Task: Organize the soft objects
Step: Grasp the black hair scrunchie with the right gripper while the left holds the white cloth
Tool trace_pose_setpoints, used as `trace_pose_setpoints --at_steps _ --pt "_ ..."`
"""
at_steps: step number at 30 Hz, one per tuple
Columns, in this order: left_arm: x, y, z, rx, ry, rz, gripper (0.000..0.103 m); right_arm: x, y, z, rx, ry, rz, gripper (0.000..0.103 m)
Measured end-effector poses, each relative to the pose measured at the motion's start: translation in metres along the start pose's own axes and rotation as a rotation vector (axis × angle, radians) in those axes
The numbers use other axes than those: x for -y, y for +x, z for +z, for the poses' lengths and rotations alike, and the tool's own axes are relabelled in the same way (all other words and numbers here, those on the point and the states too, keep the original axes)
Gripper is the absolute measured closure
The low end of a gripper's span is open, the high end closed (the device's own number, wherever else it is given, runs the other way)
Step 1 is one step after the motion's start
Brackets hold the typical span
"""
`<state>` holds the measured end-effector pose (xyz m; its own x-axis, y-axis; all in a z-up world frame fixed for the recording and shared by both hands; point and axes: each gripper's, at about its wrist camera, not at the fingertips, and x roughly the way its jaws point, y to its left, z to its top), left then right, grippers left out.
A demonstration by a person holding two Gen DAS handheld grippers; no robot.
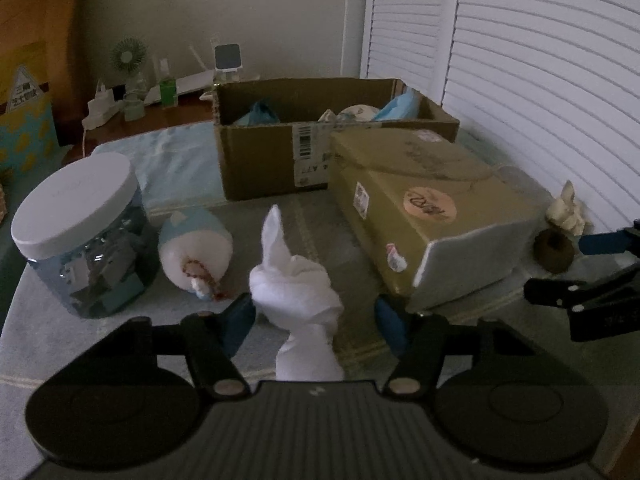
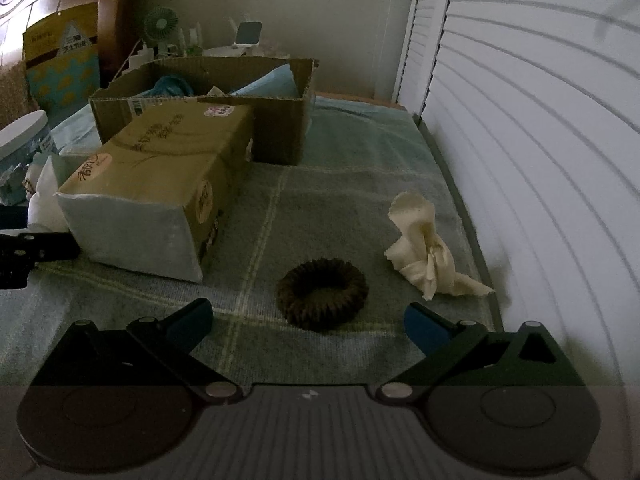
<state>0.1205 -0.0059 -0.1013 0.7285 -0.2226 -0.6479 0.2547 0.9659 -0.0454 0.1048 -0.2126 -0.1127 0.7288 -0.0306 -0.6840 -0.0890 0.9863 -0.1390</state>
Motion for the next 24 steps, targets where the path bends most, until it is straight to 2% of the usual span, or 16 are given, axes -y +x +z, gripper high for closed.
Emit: trace_pose_setpoints --at_steps 6,11,12,16,23,24 --pt "0.000 0.000 0.001 0.000 -0.001 0.001 0.038 -0.002 0.000 0.007 0.017 -0.016 -0.004 0.022" --pt "-0.001 0.002 0.004 -0.002 -0.003 0.001 0.039 -0.003 0.000 0.013 0.013 -0.011 -0.021 0.048" --pt "-0.002 0.001 0.004 0.002 -0.002 0.002 0.039 -0.003 0.000 0.013 0.011 -0.015 -0.026 0.051" --pt "-0.001 0.000 0.007 0.022 0.005 0.008 0.040 -0.003 -0.004 0.012 0.005 -0.012 -0.036 0.053" --pt "-0.002 0.002 0.009 0.022 0.025 0.030 0.060 -0.003 -0.015 0.008 0.008 0.001 -0.029 0.053" --pt "-0.003 0.002 0.009 0.019 0.028 0.030 0.060 -0.003 -0.017 0.008 0.010 0.003 -0.029 0.053"
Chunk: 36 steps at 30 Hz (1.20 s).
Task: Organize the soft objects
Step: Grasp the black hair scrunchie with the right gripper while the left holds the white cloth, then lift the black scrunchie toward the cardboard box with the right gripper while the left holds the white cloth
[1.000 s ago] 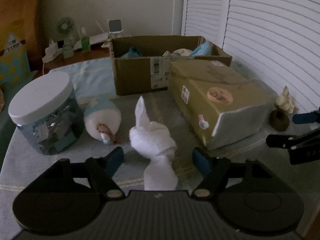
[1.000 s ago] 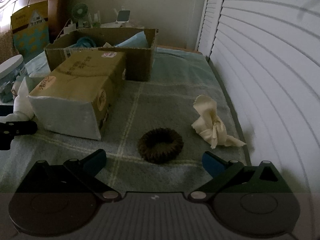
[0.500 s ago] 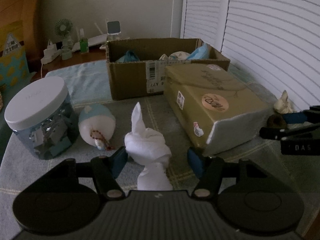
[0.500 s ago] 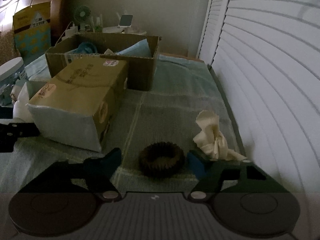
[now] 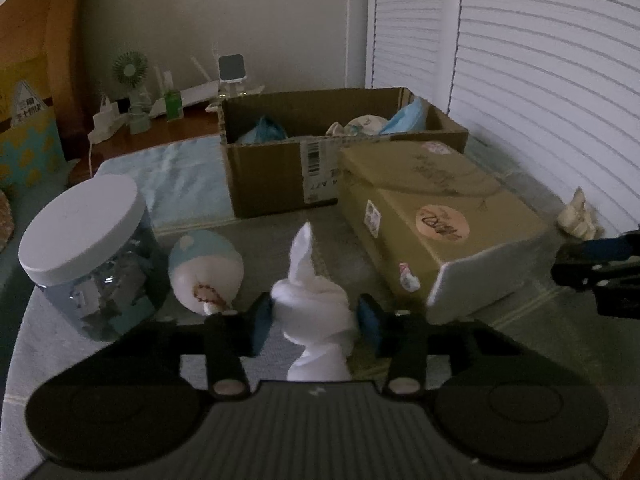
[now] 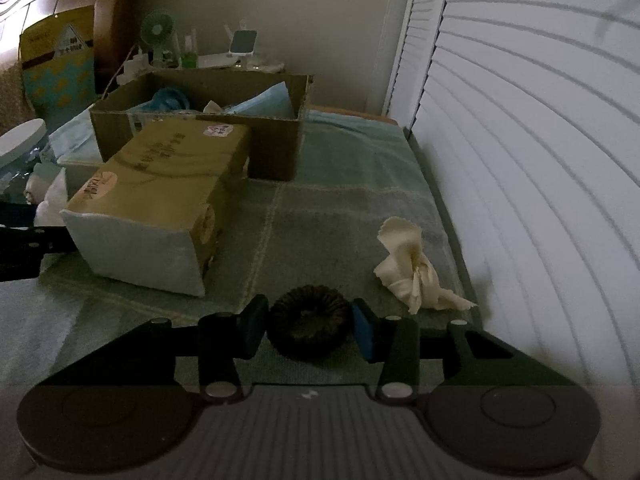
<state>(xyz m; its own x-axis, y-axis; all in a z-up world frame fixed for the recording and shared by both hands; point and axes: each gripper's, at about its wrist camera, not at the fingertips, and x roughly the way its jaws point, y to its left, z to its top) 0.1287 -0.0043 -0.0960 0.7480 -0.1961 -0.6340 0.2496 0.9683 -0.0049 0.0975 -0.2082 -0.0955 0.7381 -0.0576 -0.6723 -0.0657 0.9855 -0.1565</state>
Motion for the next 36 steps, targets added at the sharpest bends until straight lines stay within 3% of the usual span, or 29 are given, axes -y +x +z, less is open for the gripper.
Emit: trace_pose_setpoints --at_steps 13,18,26,36 --pt "-0.017 -0.028 0.010 -0.054 -0.005 -0.149 0.062 -0.002 -0.036 0.015 0.052 -0.015 0.023 0.053" --pt "-0.025 -0.050 0.015 -0.042 0.026 -0.172 0.062 -0.009 -0.051 0.031 0.099 -0.045 0.050 0.053" --pt "-0.037 -0.076 0.014 -0.021 0.040 -0.179 0.062 -0.034 -0.053 0.083 0.165 -0.119 0.160 0.053" --pt "-0.061 -0.095 0.011 -0.003 0.001 -0.140 0.062 -0.079 -0.007 0.164 0.175 -0.202 0.275 0.053"
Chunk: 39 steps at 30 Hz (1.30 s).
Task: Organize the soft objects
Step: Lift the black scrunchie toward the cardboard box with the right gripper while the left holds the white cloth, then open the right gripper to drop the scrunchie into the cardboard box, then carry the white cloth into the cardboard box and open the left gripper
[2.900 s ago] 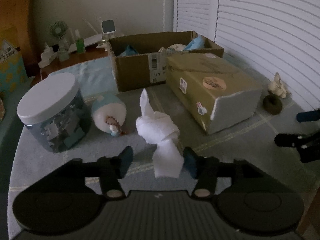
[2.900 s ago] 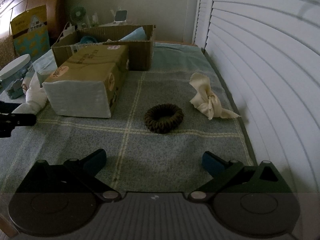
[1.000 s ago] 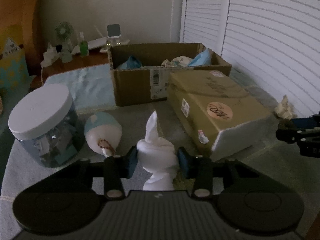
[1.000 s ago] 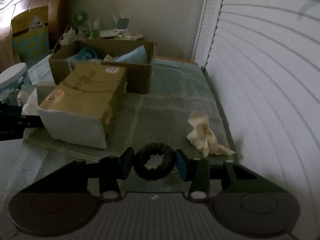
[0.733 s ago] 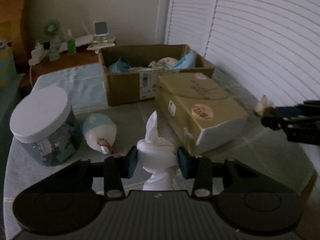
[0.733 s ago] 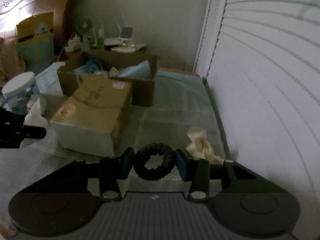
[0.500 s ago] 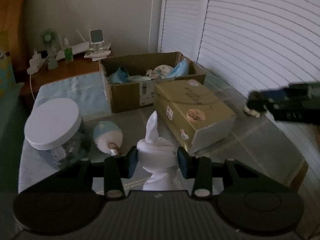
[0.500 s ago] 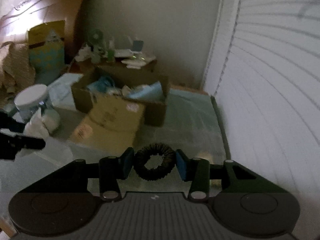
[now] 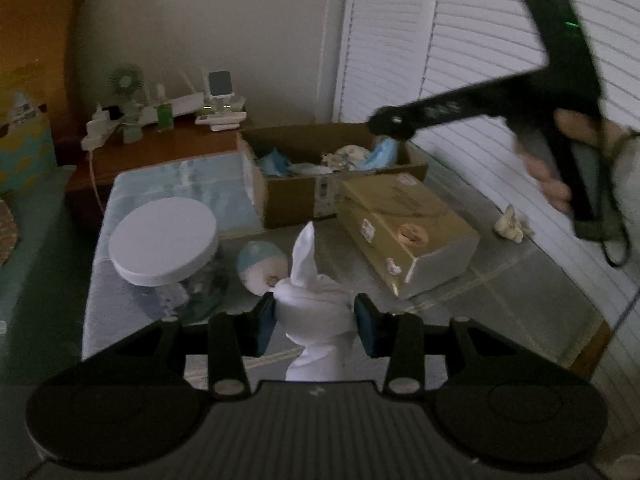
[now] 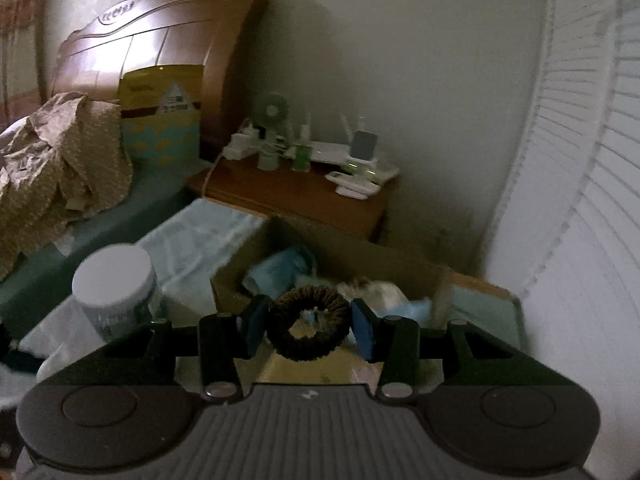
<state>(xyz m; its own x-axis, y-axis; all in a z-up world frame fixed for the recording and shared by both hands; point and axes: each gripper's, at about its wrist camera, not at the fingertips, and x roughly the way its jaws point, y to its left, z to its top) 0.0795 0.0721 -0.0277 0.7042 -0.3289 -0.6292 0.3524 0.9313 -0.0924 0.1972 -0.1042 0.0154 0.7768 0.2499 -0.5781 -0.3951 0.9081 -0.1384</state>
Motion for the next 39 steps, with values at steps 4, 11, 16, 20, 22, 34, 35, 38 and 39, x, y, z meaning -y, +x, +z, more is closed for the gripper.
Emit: trace_pose_setpoints --at_steps 4,11,16,20,22,34,35,38,39 --pt "-0.006 -0.002 0.001 0.007 -0.020 0.022 0.062 -0.003 0.034 0.018 -0.029 -0.008 0.033 0.053" --pt "-0.012 0.000 0.002 0.007 -0.040 0.045 0.062 -0.006 0.074 0.030 -0.083 -0.016 0.082 0.044" --pt "-0.012 0.004 0.004 -0.003 -0.036 0.042 0.062 -0.009 0.071 0.027 -0.079 -0.037 0.066 0.014" --pt "-0.010 0.005 0.006 -0.004 -0.025 0.039 0.062 -0.006 0.064 0.023 -0.085 -0.033 0.051 0.004" --pt "-0.009 0.005 0.008 -0.002 -0.025 0.036 0.062 -0.006 0.062 0.022 -0.093 -0.036 0.043 0.001" --pt "-0.005 0.010 0.037 0.026 -0.002 0.037 0.062 -0.004 0.032 0.005 -0.214 -0.007 -0.020 0.000" --pt "-0.006 0.011 0.040 0.029 -0.001 0.039 0.062 -0.004 0.028 0.003 -0.221 -0.001 -0.031 0.000" --pt "-0.005 0.015 0.052 0.036 0.007 0.039 0.062 -0.002 0.018 -0.001 -0.231 0.013 -0.049 0.000" --pt "-0.005 0.017 0.056 0.039 0.014 0.041 0.062 -0.001 0.015 -0.003 -0.239 0.021 -0.058 0.000"
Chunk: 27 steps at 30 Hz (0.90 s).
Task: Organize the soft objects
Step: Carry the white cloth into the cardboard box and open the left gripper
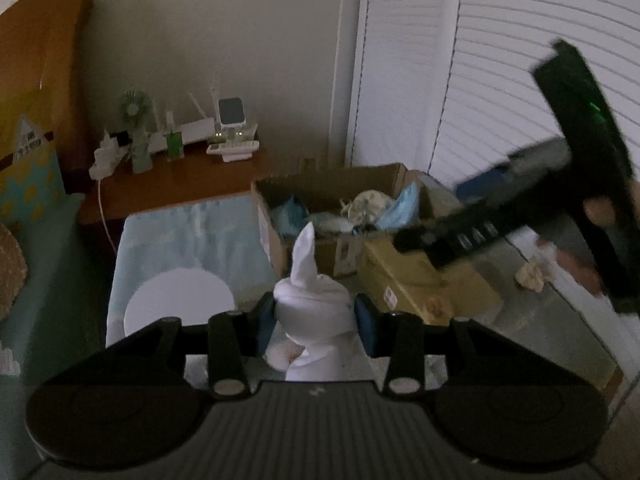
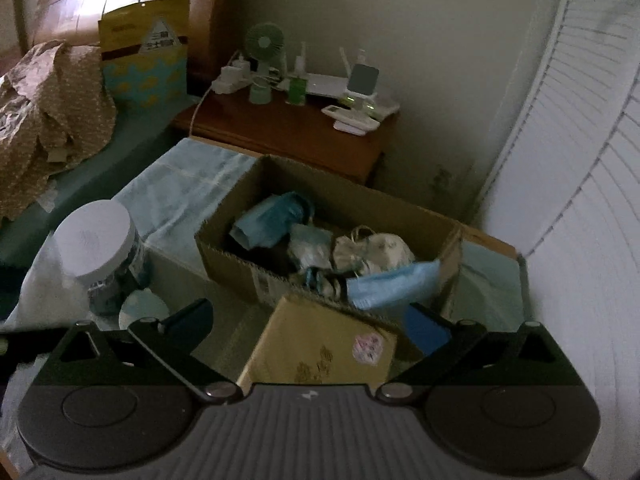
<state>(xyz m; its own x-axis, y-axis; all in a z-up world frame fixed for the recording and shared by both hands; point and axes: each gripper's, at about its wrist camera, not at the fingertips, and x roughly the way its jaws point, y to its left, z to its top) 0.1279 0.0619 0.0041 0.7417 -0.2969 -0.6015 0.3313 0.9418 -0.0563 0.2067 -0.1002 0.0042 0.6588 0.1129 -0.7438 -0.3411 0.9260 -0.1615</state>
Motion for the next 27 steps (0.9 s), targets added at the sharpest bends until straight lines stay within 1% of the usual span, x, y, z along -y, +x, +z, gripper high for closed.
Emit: trace_pose_setpoints --at_steps 3,7,12,15,20,27 --pt "0.002 0.008 0.012 0.010 0.018 0.007 0.062 0.002 -0.007 -0.008 -0.014 0.025 -0.017 0.000" --pt "0.005 0.023 0.031 0.008 0.027 -0.002 0.062 0.002 -0.013 -0.020 -0.030 0.033 -0.062 0.000" --pt "0.010 0.045 0.057 0.009 0.046 -0.014 0.062 0.006 -0.024 -0.039 -0.017 0.074 -0.093 0.000" --pt "0.012 0.065 0.077 0.001 0.048 -0.029 0.062 0.011 -0.032 -0.050 -0.011 0.110 -0.087 0.000" --pt "0.015 0.103 0.103 -0.024 0.058 -0.028 0.062 0.020 -0.039 -0.063 -0.014 0.151 -0.084 0.000" --pt "0.021 0.156 0.129 -0.079 0.032 -0.051 0.061 0.032 -0.039 -0.074 -0.025 0.193 -0.100 0.000"
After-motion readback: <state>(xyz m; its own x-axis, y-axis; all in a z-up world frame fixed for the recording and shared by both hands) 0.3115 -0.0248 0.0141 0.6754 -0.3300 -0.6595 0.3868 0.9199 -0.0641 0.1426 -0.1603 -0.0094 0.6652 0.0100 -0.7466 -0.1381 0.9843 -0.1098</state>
